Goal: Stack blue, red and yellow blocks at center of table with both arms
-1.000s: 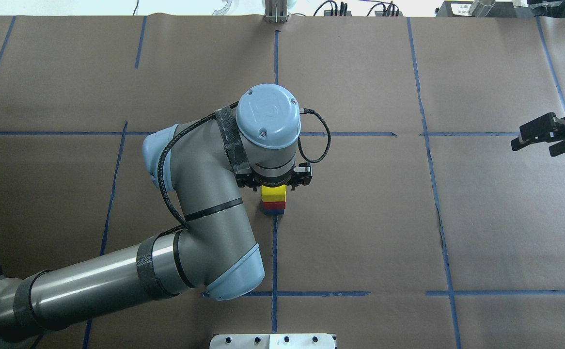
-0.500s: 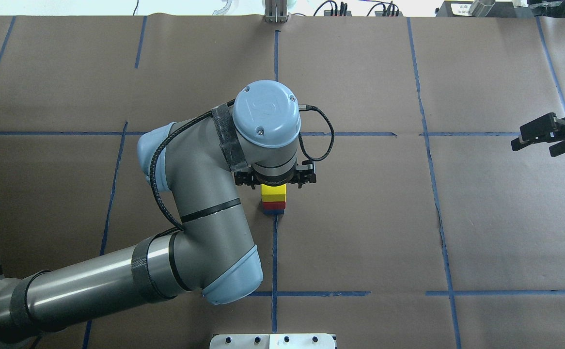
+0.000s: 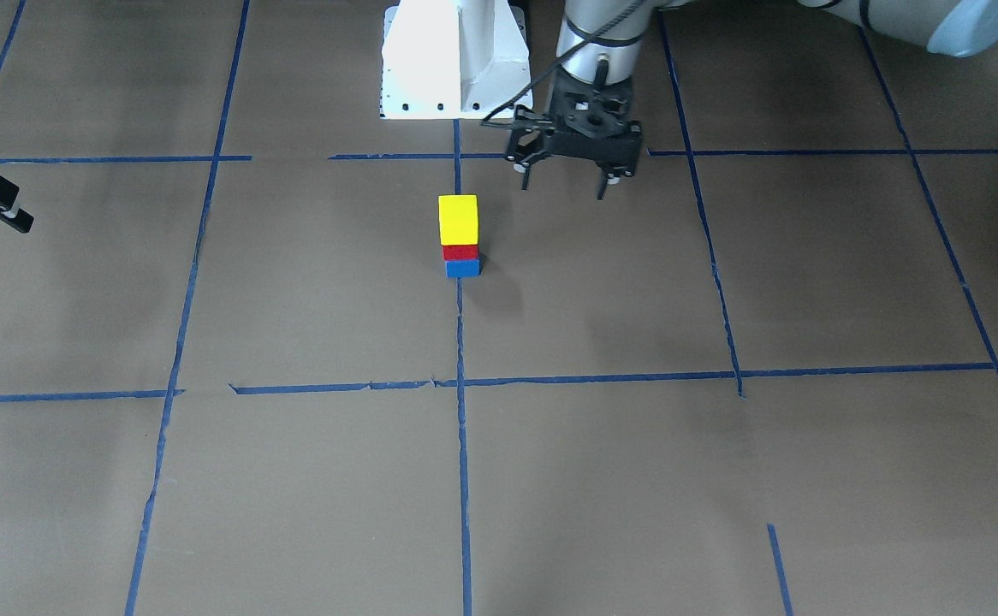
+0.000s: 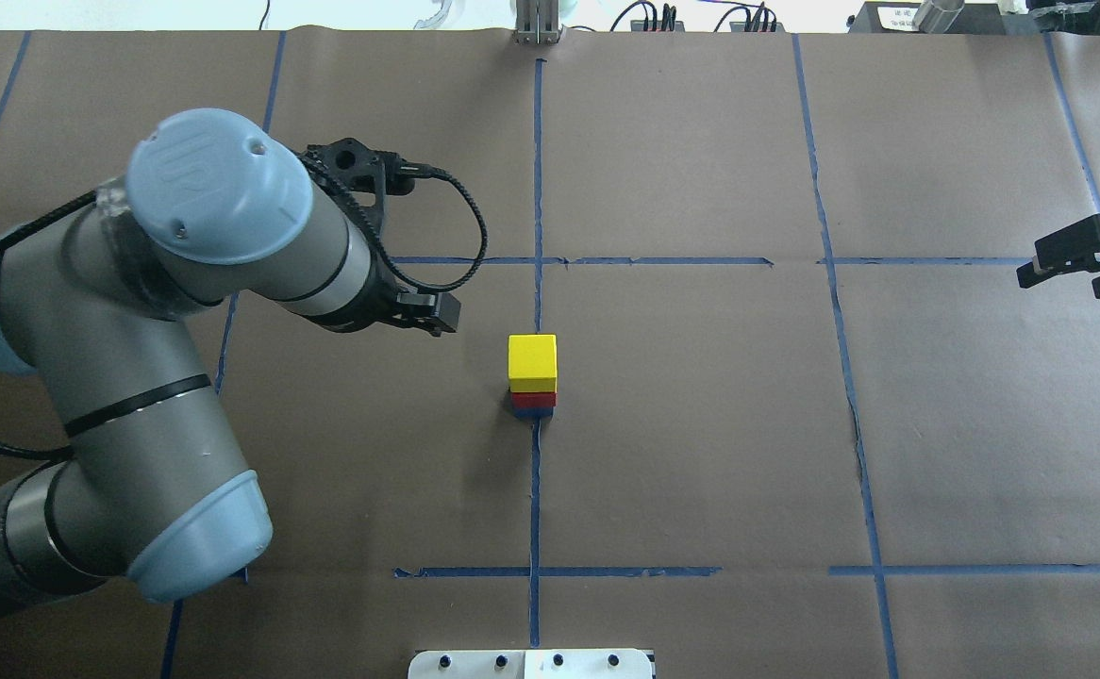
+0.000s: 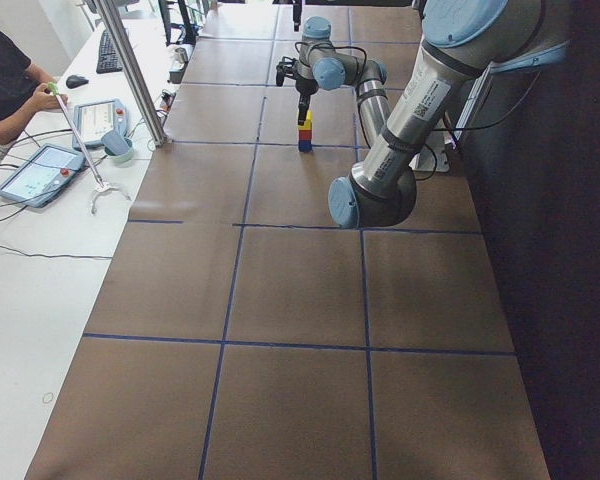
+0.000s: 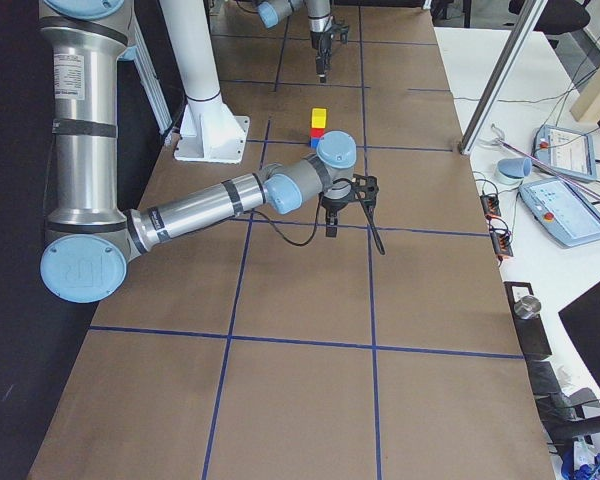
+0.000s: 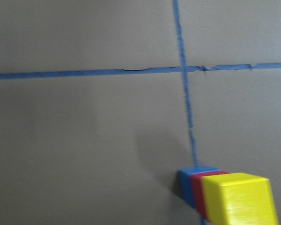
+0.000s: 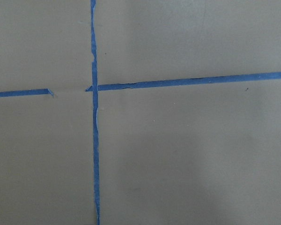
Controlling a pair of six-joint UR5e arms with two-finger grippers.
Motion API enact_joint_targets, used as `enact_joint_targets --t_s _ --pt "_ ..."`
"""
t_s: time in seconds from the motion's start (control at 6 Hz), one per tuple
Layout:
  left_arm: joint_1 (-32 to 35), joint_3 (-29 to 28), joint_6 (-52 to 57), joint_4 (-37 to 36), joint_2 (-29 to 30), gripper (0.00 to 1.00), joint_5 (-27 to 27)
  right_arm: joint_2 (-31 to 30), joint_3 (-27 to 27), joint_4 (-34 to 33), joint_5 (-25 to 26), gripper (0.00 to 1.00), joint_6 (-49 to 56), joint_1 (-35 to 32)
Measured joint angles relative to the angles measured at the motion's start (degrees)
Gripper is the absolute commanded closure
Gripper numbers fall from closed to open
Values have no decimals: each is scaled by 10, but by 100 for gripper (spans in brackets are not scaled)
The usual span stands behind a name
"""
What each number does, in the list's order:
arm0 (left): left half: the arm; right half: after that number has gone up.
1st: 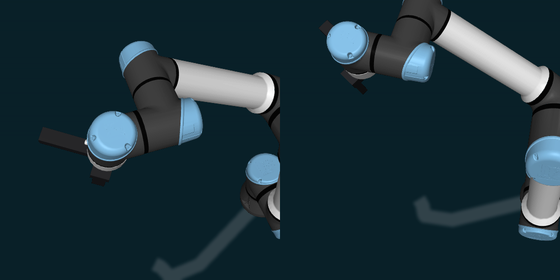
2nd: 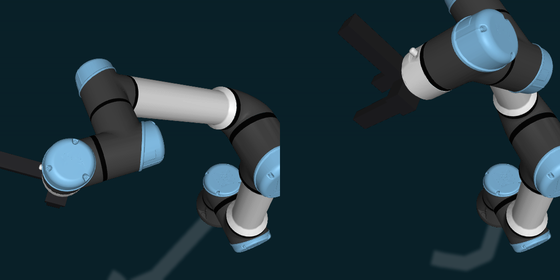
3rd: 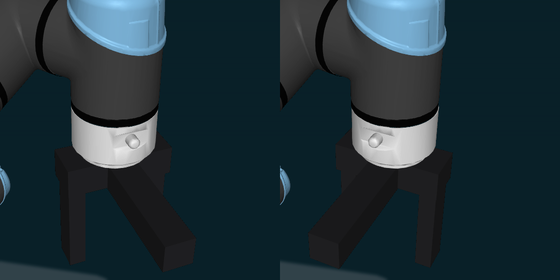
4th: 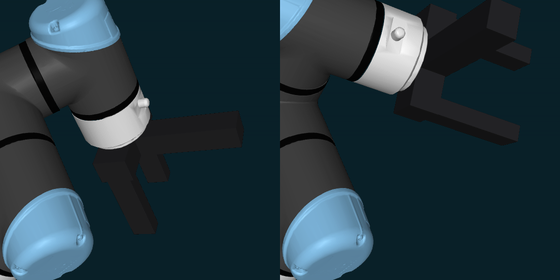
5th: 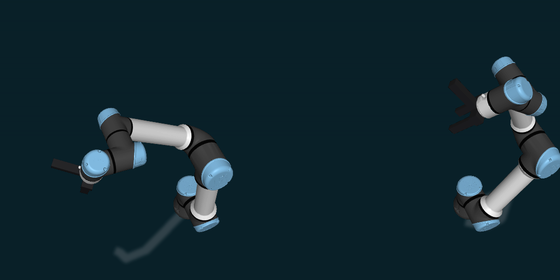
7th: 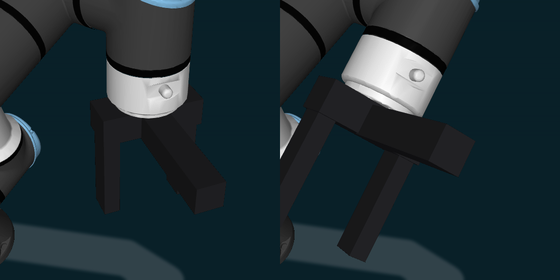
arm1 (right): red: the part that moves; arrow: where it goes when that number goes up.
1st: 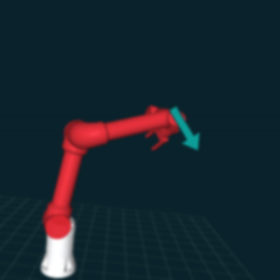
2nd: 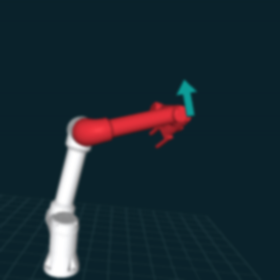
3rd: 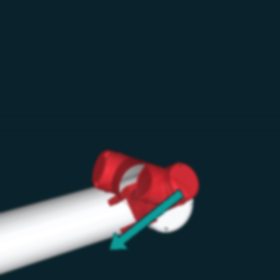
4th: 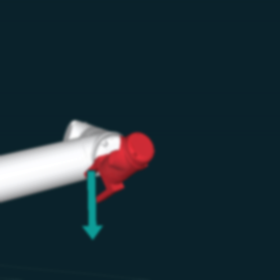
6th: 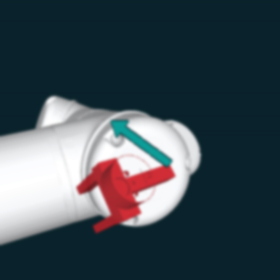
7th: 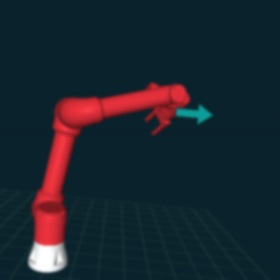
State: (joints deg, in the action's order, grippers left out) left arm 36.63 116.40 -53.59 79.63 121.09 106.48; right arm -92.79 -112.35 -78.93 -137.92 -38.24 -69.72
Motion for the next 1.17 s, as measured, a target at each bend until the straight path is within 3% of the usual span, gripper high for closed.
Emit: enact_joint_targets --t_s 0.33,0.67,1.0,1.17 --pt "124 23 203 76 -172 0 91 -18 13 -5 2 0 94 -53" --pt "279 -8 413 125 -308 0 198 -40 64 -7 6 0 244 -111" --pt "426 -114 594 126 -347 0 271 -44 111 -38 8 0 353 -164" --pt "462 -154 624 123 -351 0 289 -43 113 -74 8 0 393 -185"
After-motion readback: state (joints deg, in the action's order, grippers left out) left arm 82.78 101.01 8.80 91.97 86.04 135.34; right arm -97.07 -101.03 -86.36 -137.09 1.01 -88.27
